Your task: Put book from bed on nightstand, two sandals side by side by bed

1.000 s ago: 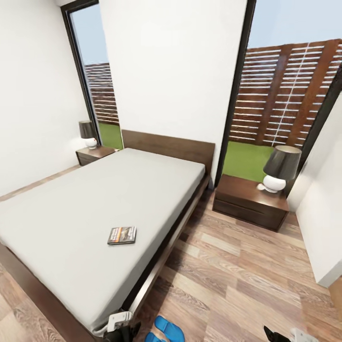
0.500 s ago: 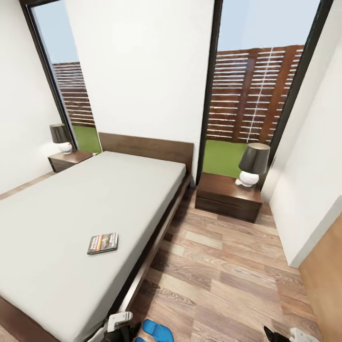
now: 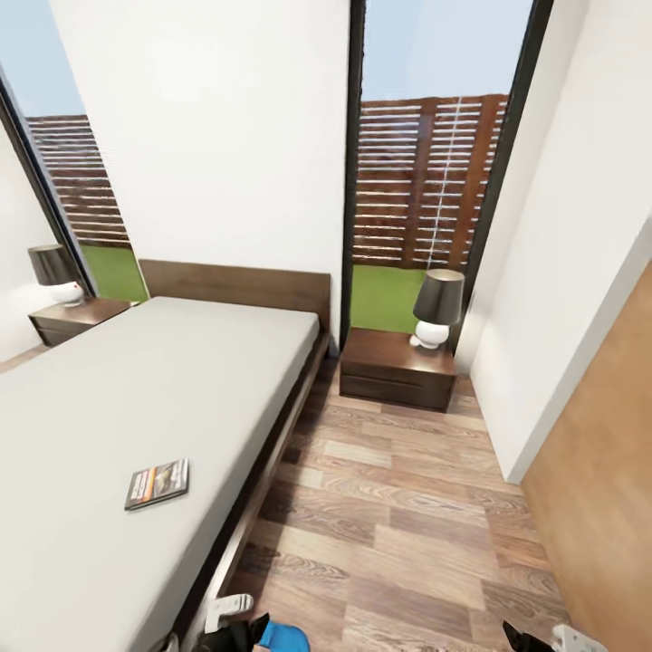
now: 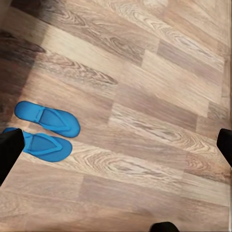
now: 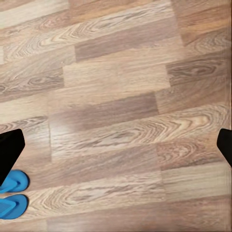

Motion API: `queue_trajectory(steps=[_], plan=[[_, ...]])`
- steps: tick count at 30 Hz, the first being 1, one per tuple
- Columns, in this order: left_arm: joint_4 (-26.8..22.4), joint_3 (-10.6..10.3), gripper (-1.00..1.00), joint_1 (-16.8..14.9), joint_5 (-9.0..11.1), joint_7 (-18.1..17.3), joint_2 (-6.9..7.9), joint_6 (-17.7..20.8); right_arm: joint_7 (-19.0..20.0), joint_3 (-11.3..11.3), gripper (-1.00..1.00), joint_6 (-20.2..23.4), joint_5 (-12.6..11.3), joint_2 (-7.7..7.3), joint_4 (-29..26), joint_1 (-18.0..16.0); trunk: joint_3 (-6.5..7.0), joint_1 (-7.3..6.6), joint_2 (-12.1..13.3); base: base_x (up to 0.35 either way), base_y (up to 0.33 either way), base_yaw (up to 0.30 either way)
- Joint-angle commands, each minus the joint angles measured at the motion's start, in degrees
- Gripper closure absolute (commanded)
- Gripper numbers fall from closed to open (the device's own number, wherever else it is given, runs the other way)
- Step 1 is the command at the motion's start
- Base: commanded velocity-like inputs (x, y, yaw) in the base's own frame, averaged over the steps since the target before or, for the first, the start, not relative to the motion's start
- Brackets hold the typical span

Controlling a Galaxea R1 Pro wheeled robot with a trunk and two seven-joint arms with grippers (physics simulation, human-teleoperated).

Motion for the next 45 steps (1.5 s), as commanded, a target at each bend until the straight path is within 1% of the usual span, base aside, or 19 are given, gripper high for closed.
queue_trajectory(steps=[1, 17, 28, 34, 45], plan=[[0.0, 0.48, -1.0, -0.02, -0.6, -0.09, 0.02, -0.22, 0.46, -0.46, -1.0, -0.29, -0.09, -0.03, 0.3, -0.13, 0.11, -0.22, 0.36, 0.0, 0.0, -0.282], [0.0, 0.48, -1.0, -0.01, -0.6, -0.09, -0.01, -0.22, 0.46, -0.46, -1.0, -0.29, -0.09, -0.03, 0.3, -0.13, 2.98, -3.73, 6.78, 0.0, 0.0, -0.262], [0.0, 0.48, -1.0, -0.01, -0.6, -0.09, 0.04, -0.22, 0.39, -0.46, -1.0, -0.29, -0.09, 0.06, 0.3, -0.13, 4.96, -6.15, 11.19, 0.0, 0.0, -0.025], [0.0, 0.48, -1.0, -0.01, -0.6, -0.09, 0.03, -0.22, 0.38, -0.46, -1.0, -0.29, -0.09, 0.06, 0.3, -0.13, 4.96, -6.15, 11.19, 0.0, 0.0, 0.0], [0.0, 0.48, -1.0, 0.0, -0.6, -0.09, 0.03, -0.22, 0.54, -0.44, -1.0, -0.21, -0.09, 0.06, 0.3, -0.13, 6.93, -8.56, 15.6, 0.0, 0.0, 0.0]])
